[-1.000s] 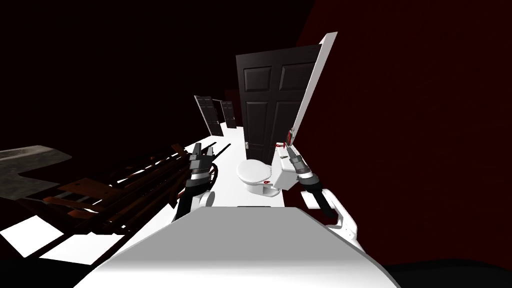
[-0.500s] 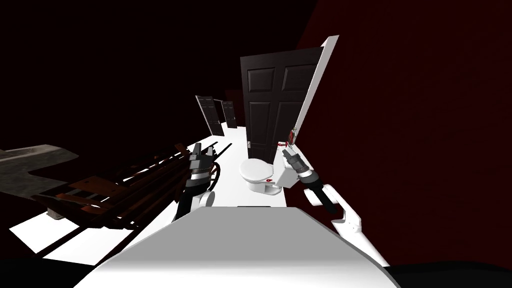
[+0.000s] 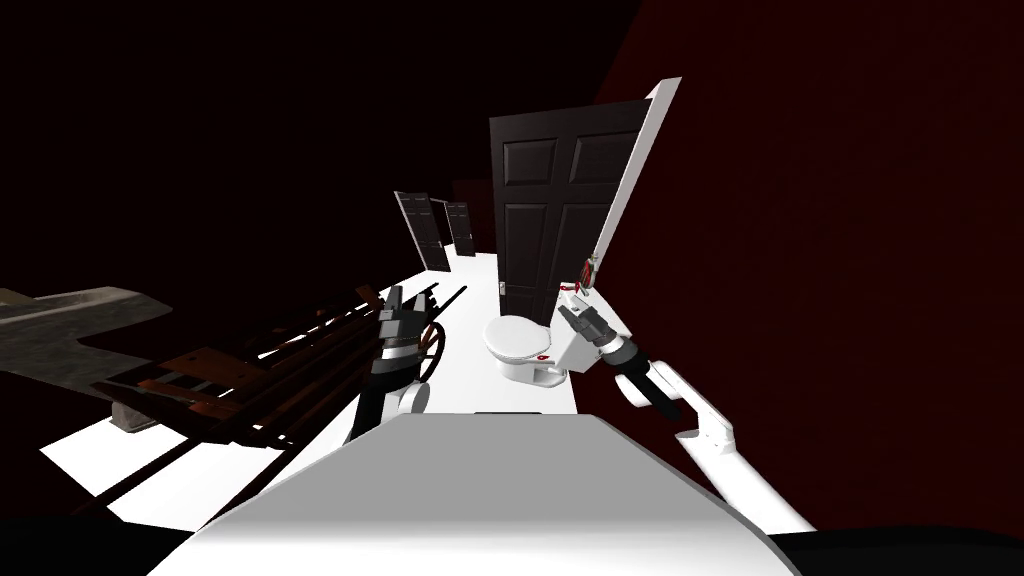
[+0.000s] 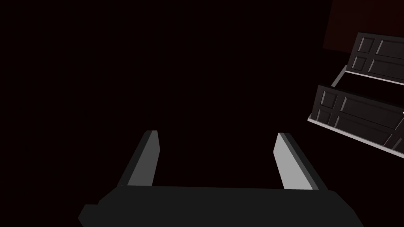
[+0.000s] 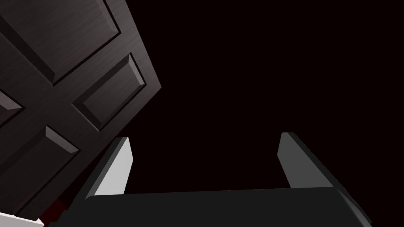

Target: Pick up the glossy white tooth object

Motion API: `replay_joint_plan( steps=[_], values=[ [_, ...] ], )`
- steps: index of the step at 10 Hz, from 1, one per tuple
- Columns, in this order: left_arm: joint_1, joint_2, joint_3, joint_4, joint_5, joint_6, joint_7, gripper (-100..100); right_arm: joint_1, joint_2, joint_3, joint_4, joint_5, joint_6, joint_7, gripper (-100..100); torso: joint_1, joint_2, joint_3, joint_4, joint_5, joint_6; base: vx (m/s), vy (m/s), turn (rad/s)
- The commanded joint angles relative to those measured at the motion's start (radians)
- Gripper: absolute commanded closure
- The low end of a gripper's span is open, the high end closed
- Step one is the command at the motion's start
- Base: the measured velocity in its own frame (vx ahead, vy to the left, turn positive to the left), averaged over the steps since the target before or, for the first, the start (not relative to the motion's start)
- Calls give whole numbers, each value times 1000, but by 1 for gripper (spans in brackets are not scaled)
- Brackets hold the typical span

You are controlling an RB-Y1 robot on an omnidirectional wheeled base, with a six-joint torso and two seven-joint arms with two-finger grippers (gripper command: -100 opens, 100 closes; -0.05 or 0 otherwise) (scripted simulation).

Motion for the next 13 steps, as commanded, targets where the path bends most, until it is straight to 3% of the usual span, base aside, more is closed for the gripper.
replay_joint_plan(
  steps=[1, 8, 13],
  values=[
    [0, 0, 0, 0, 0, 0, 0, 0, -15, -50, 4, 25, 29, -14, 17, -100, 0, 0, 0, 0, 0, 0, -50, 83, 16],
    [0, 0, 0, 0, 0, 0, 0, 0, -33, -248, 9, 88, 108, -45, 58, -100, 1, -1, -1, 0, 0, 0, -32, 78, 21],
    [0, 0, 0, 0, 0, 0, 0, 0, -27, -391, 9, 166, 186, -77, 96, -100, -2, -3, -2, -1, -1, 0, -10, 50, 46]
  ],
)
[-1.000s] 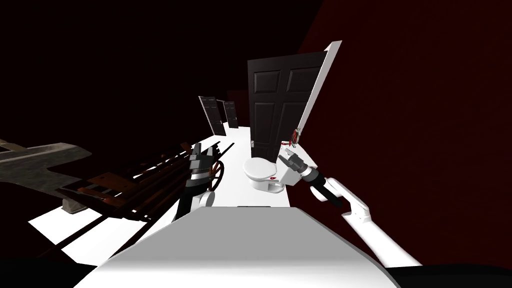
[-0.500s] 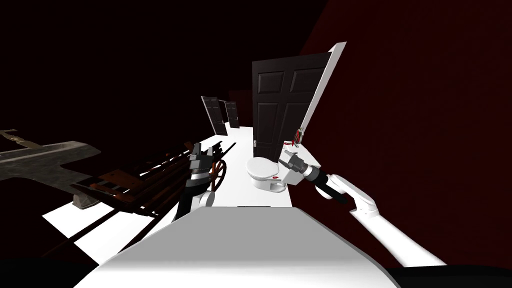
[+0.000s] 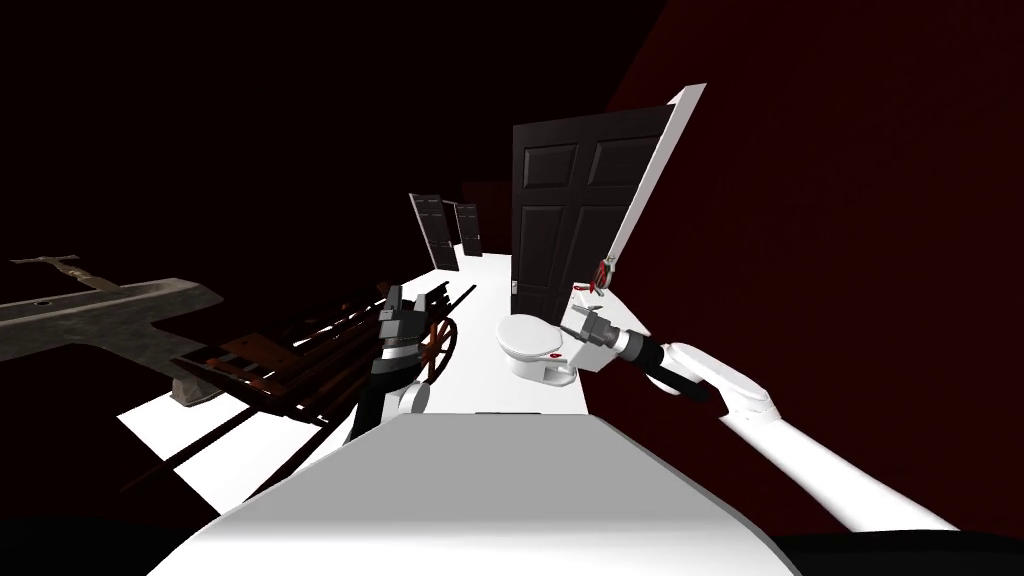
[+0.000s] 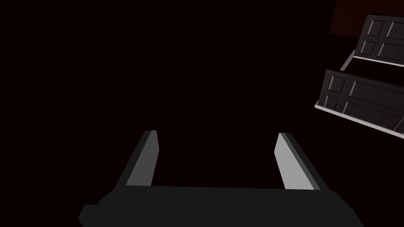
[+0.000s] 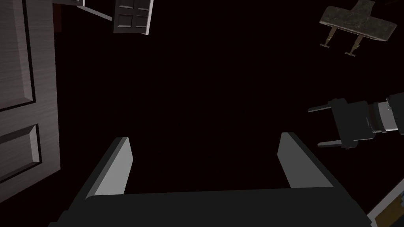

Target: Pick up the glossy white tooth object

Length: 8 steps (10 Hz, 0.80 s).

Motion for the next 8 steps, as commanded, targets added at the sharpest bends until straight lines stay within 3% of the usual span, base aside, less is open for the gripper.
replay_joint_plan(
  steps=[1, 8],
  values=[
    [0, 0, 0, 0, 0, 0, 0, 0, 7, -41, -4, 13, 12, -8, 7, -100, 0, 0, 0, 0, 0, 0, 4, 37, 37],
    [0, 0, 0, 0, 0, 0, 0, 0, 54, -234, -13, 139, 114, -49, 50, -100, -3, -2, -1, 0, -1, 0, 19, 19, 73]
  ],
)
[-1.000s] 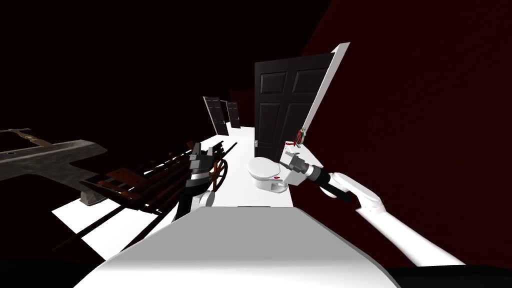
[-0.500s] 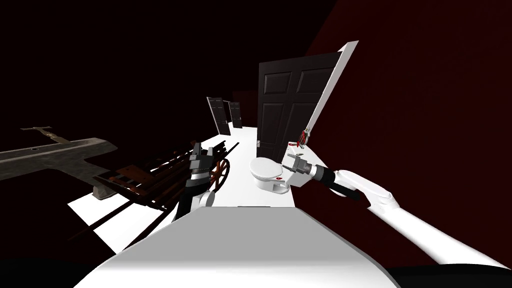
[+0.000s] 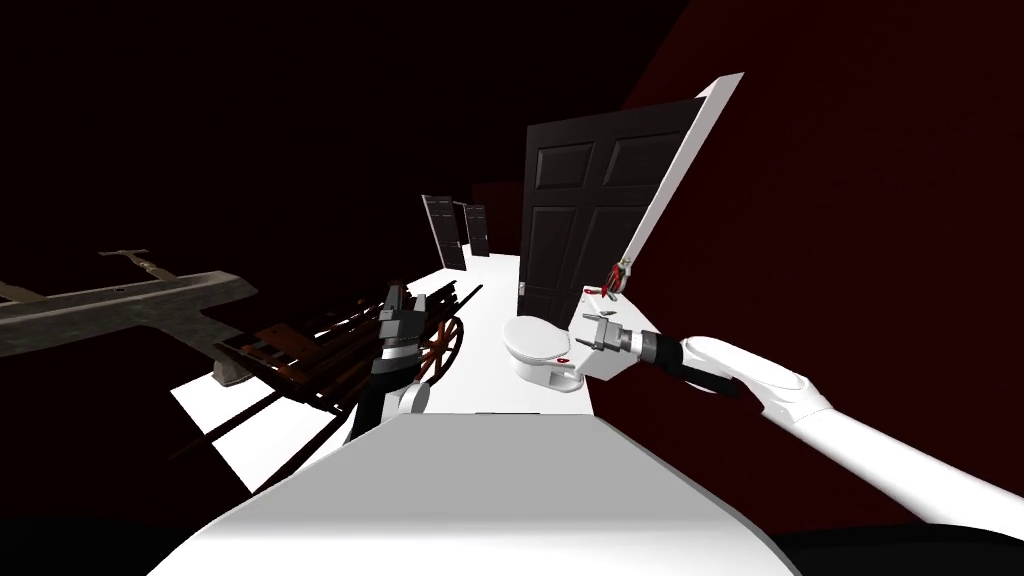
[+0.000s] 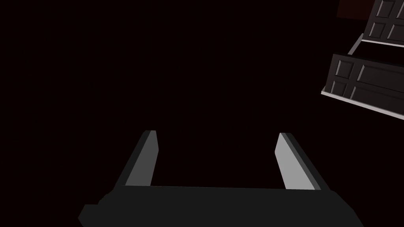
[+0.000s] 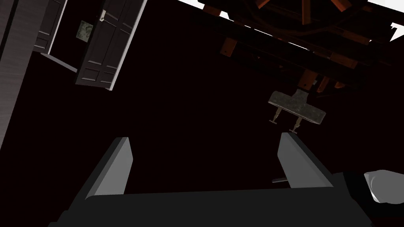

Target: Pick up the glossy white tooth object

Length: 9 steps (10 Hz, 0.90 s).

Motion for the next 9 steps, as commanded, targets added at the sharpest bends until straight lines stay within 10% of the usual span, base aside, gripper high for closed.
replay_joint_plan(
  steps=[1, 9],
  values=[
    [0, 0, 0, 0, 0, 0, 0, 0, 27, -50, -5, 50, 37, -18, 18, -100, 0, 0, 0, 0, 0, 0, 56, -1, 159],
    [0, 0, 0, 0, 0, 0, 0, 0, 114, -226, -24, 195, 130, -55, 51, -100, -2, -3, -2, -1, -1, 0, 54, -25, 100]
  ],
)
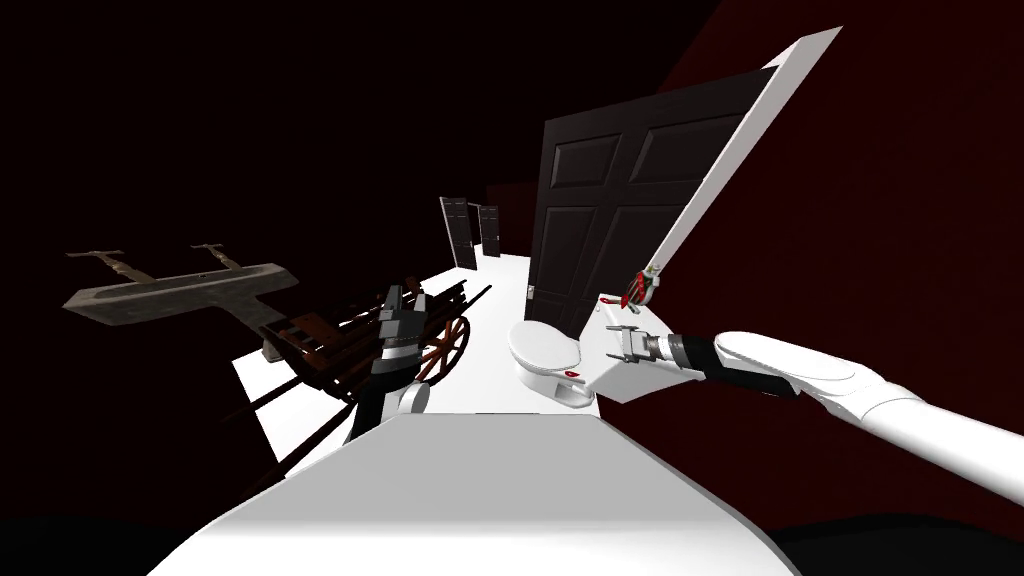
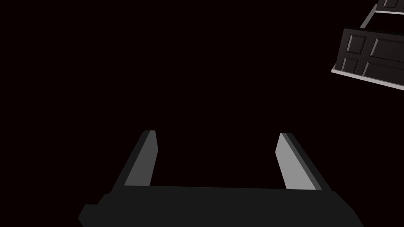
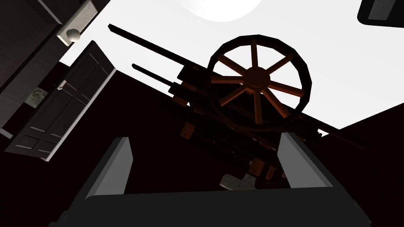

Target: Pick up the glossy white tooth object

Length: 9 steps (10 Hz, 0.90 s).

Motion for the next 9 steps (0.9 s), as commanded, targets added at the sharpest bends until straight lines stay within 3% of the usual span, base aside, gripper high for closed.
replay_joint_plan(
  steps=[1, 2, 7, 9],
  values=[
    [0, 0, 0, 0, 0, 0, 0, 0, 39, -35, -15, 43, 23, -19, 19, -100, 0, 0, 0, 0, 0, 0, 50, -41, 128],
    [0, 0, 0, 0, 0, 0, 0, 0, 63, -68, -20, 71, 44, -28, 26, -100, -1, 0, 0, 0, 0, 0, 74, -60, 199],
    [0, 0, 0, 0, 0, 0, 0, 0, 110, -128, -29, 141, 83, -44, 39, -100, -1, 0, 0, 0, 0, 0, 52, -42, 86],
    [0, 0, 0, 0, 0, 0, 0, 0, 154, -181, -36, 198, 118, -59, 51, -100, -1, 0, 0, 0, 0, 0, 63, -58, 136]
  ],
)
